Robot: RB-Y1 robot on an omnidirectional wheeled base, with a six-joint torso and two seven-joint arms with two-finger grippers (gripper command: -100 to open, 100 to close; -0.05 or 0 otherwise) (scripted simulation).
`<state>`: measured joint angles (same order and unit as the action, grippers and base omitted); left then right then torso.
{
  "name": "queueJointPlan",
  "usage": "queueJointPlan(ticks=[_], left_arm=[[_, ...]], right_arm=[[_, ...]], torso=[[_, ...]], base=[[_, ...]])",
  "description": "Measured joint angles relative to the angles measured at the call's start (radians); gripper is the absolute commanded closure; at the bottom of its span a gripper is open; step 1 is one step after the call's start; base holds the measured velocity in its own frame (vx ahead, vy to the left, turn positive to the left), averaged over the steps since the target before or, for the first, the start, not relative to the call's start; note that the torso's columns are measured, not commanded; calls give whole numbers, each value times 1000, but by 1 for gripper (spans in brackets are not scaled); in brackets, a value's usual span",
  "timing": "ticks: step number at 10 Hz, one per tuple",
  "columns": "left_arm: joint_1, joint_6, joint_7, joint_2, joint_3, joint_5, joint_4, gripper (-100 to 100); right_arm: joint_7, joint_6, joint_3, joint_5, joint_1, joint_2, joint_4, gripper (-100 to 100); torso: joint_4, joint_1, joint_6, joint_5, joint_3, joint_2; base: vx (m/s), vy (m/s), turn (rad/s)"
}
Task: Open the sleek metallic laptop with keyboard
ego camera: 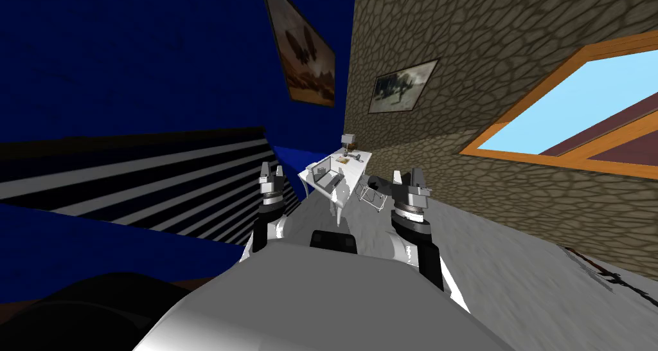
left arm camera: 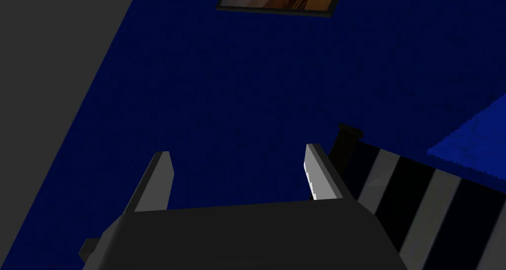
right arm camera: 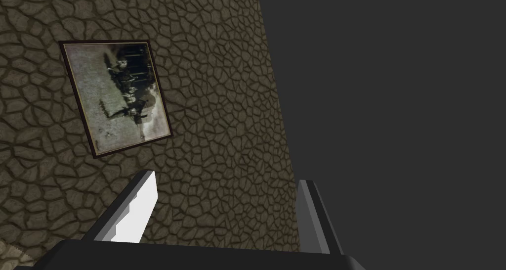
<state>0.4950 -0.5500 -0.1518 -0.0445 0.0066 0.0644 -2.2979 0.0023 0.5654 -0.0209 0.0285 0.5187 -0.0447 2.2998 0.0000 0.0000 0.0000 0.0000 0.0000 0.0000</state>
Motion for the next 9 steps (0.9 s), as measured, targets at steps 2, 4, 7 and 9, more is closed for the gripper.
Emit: queueJointPlan(ticks=[2,4,7,9], left_arm=[[0,0,0,0,0,0,0,0],[0,0,0,0,0,0,0,0],[0,0,0,0,0,0,0,0],[0,0,0,0,0,0,0,0]], right_arm=[[0,0,0,0,0,0,0,0],[0,0,0,0,0,0,0,0],[0,0,0,0,0,0,0,0],[0,0,0,0,0,0,0,0]], torso=[[105,0,0,0,-209,104],[248,0,0,0,-497,248],[470,0,0,0,-939,470],[617,0,0,0,-1234,618]], base=[[0,0,0],[0,0,0],[0,0,0],[0,0,0]])
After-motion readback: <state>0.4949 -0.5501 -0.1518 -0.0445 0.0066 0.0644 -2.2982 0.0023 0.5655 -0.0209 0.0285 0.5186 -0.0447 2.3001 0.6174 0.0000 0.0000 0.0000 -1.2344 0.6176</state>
